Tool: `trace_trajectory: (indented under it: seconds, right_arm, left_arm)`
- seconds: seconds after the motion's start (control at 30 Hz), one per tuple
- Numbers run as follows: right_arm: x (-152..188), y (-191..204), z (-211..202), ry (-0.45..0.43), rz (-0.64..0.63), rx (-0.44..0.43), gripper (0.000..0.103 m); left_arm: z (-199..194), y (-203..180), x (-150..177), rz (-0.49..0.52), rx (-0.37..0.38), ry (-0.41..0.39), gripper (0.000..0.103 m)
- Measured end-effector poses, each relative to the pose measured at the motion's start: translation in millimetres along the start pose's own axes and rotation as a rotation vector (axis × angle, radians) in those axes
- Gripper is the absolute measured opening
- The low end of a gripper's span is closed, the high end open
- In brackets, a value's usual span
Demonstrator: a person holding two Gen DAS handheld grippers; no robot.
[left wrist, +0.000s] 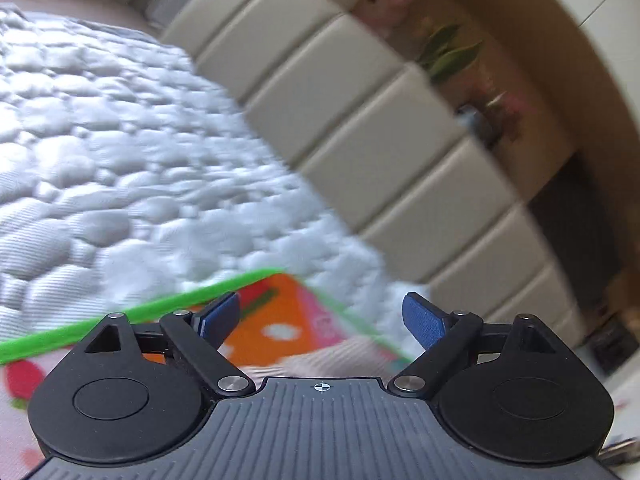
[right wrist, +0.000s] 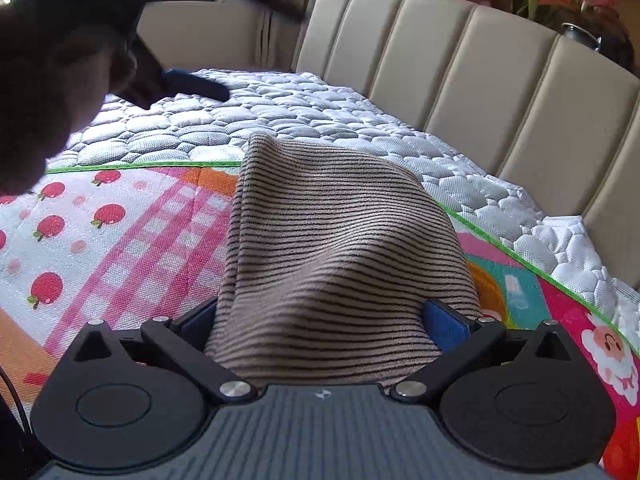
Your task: Fold clothes
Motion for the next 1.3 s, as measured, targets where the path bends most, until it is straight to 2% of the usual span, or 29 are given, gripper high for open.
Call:
trace_trajectory:
  seconds: [0.07, 0.13, 0.23, 0.3, 0.37, 0.5, 0.6, 0.7, 0.8, 0.9, 1.1, 1.3]
  right_arm:
    - [0.8, 0.3, 0.5, -0.006, 0.007, 0.001, 0.103]
    - [0.7, 0.7, -0.4, -0.009, 0.007, -0.002, 0.103]
    - [-0.9, -0.2, -3.4, -0.006, 0.009, -0.006, 0.103]
    - [-2.0, -0.8, -6.6, -0.010, 0.007, -0.019, 0.103]
    - [-3.2, -1.5, -9.9, -0.014, 0.006, -0.033, 0.103]
    - [-11.8, -7.0, -28.5, -0.017, 0.035, -0.107, 0.103]
    - [-27.7, -19.5, -50.7, -0.086, 0.078, -0.147, 0.103]
    - [-39.5, -34.4, -54.2, -0.141, 0.103, -0.106, 0.103]
    - [-19.3, -45.1, -13.4, -0.006, 0.108, -0.025, 0.103]
    - [-1.1, -48.3, -1.9, 0.004, 0.214, -0.060, 0.103]
    - [-0.8, -48.8, 2.5, 0.020, 0.222, -0.060, 0.103]
    - [0.7, -49.4, 1.4, -0.005, 0.229, -0.050, 0.103]
  left_arm:
    - [7.9, -18.3, 8.5, -0.009, 0.132, 0.028, 0.091]
    - [21.8, -31.7, 24.5, -0.016, 0.204, 0.074, 0.090]
    - [42.5, -23.4, 47.0, -0.010, 0.148, 0.146, 0.088]
    - [52.8, -14.3, 58.8, -0.013, 0.107, 0.183, 0.080]
    - [53.8, -3.5, 61.3, -0.041, 0.095, 0.185, 0.076]
    - [49.3, 5.1, 58.6, -0.059, 0.077, 0.173, 0.076]
    - [48.3, 6.4, 59.3, -0.043, 0.065, 0.176, 0.076]
    - [48.2, 7.0, 58.8, -0.049, 0.066, 0.178, 0.076]
    - [48.3, 7.5, 59.3, -0.053, 0.068, 0.181, 0.076]
    - [48.4, 8.0, 60.4, -0.062, 0.069, 0.186, 0.076]
    - [49.6, 9.4, 61.4, -0.073, 0.071, 0.188, 0.076]
    - [49.2, 9.0, 61.3, -0.069, 0.066, 0.191, 0.076]
Point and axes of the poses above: each gripper's, at about its wrist camera, not at the fingertips, and z roughly the way its jaws point, y to its left, x to its underside, the point moved 8 cm from there along z, roughly the way its jaws point, and after that the axes turned 10 degrees about z, right-handed, at the moved point
